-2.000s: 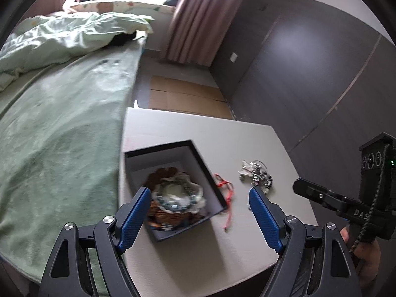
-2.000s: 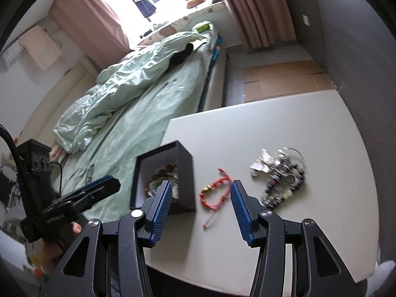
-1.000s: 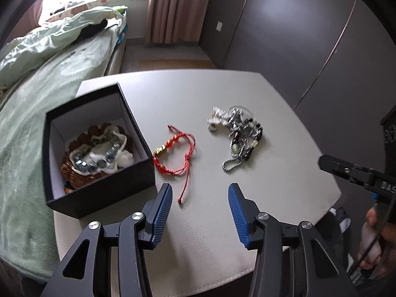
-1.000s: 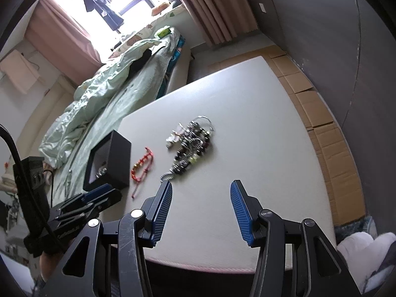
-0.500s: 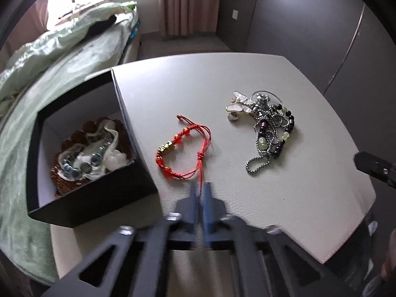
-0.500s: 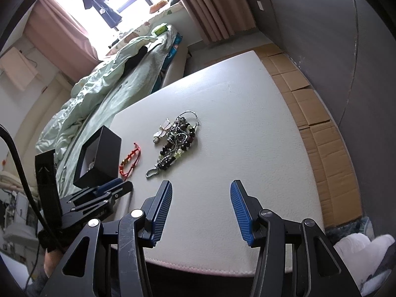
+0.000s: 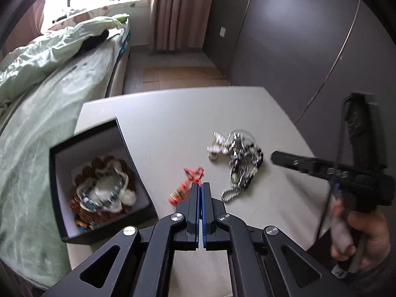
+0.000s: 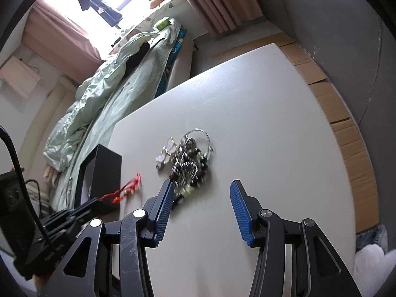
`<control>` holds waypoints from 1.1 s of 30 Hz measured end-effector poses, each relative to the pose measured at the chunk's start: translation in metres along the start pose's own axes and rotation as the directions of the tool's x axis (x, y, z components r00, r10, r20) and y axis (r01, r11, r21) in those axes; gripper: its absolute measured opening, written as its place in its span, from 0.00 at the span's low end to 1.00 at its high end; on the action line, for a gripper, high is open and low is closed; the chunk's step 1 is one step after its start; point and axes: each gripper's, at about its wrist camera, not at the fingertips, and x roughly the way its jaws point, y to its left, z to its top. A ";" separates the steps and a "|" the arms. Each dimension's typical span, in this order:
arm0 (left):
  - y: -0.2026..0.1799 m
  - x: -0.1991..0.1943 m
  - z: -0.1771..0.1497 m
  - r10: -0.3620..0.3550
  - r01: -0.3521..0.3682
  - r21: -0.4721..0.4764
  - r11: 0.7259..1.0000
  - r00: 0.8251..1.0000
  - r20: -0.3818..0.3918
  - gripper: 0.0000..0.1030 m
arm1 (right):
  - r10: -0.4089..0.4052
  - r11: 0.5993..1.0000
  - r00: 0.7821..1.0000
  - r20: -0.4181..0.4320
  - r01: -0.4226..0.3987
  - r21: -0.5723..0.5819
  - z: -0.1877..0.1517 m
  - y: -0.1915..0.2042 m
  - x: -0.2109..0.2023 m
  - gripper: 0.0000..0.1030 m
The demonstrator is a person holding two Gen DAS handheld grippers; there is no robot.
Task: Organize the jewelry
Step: 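Carry the red bracelet into the black box with the left gripper while the right grasps the beaded bracelet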
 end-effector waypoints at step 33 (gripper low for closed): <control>0.038 -0.068 0.034 -0.008 0.017 -0.064 0.998 0.990 0.144 0.00 | -0.094 0.985 0.985 -0.146 0.071 -0.160 0.026 0.029 0.032 0.10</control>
